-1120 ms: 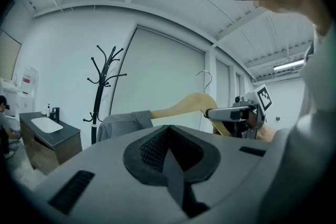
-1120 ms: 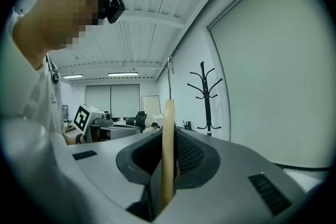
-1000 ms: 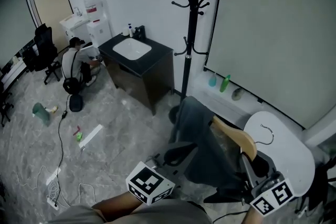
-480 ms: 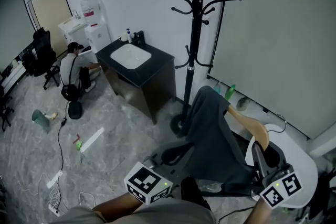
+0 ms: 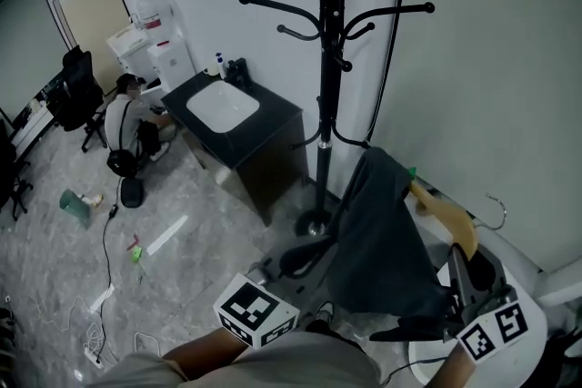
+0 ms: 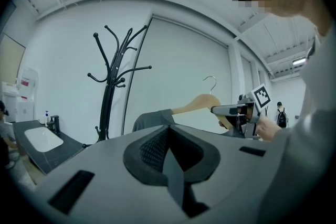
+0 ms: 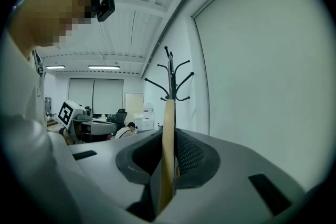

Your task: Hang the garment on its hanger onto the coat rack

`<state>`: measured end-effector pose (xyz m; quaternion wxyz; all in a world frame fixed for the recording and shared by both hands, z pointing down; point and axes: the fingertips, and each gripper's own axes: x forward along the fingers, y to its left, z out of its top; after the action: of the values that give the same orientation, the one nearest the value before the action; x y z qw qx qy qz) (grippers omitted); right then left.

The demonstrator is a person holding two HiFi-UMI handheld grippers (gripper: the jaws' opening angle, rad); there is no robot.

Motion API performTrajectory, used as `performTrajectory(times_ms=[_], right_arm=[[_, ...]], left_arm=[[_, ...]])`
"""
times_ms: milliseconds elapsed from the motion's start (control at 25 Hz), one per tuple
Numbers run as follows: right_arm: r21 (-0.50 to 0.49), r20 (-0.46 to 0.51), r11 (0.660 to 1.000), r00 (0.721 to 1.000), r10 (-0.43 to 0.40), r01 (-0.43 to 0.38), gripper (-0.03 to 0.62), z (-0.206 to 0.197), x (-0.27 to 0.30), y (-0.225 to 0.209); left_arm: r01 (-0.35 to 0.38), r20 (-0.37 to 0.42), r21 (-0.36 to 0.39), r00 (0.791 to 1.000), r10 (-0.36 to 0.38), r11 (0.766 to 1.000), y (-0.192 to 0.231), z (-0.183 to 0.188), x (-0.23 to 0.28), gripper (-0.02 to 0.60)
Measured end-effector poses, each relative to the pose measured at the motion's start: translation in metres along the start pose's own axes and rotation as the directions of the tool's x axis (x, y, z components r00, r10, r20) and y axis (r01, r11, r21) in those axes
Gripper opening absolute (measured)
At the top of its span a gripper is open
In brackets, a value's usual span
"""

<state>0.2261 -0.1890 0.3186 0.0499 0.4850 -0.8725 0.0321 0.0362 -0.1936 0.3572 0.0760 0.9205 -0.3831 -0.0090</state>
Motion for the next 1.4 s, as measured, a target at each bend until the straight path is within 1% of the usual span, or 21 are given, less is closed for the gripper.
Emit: performTrajectory(times_ms=[160, 360, 640, 800, 1040, 1240, 1400], right_arm=[[-0.005, -0.012, 1.0, 1.0, 0.011, -0.011, 0.063, 0.008, 0.033, -0.045], [-0.018, -0.021, 1.0, 1.0, 0.003, -0.004, 0.063, 0.011, 0.07, -0.082], [-0.042, -0.03, 0.996, 0.997, -0.077, 0.076, 0.063, 0.012, 0.127, -0.128], [-0.082, -0.049, 0.993, 0.995, -0.088, 0.084, 0.063, 0.008, 0.177, -0.139], [-0.134, -0.065, 0.988, 0.995, -0.079, 0.069, 0.063, 0.007, 0.25, -0.151], [-0.143, -0.065, 0.989, 0.997, -0.038, 0.029, 0.063, 0.011, 0.299, -0.15], [-0.151, -0.054, 0.988, 0.998, 0.01, -0.018, 0.063, 0.015, 0.34, -0.146]], left_arm=[[-0.035, 0.002, -0.007, 0.999, 0.035, 0.999, 0.019, 0.009, 0.047, 0.005], [-0.058, -0.007, -0.01, 0.998, 0.058, 0.998, 0.043, 0.009, 0.086, 0.005], [-0.052, -0.021, -0.014, 0.998, 0.051, 0.999, 0.077, 0.003, 0.125, 0.005], [-0.033, -0.022, -0.014, 0.999, 0.033, 0.999, 0.105, 0.006, 0.146, 0.005], [-0.011, -0.025, -0.004, 1.0, 0.011, 1.0, 0.146, 0.016, 0.174, 0.005], [-0.021, -0.035, 0.006, 0.999, 0.021, 1.0, 0.175, 0.022, 0.183, 0.005], [-0.032, -0.044, 0.011, 0.999, 0.033, 0.999, 0.198, 0.024, 0.189, 0.005]])
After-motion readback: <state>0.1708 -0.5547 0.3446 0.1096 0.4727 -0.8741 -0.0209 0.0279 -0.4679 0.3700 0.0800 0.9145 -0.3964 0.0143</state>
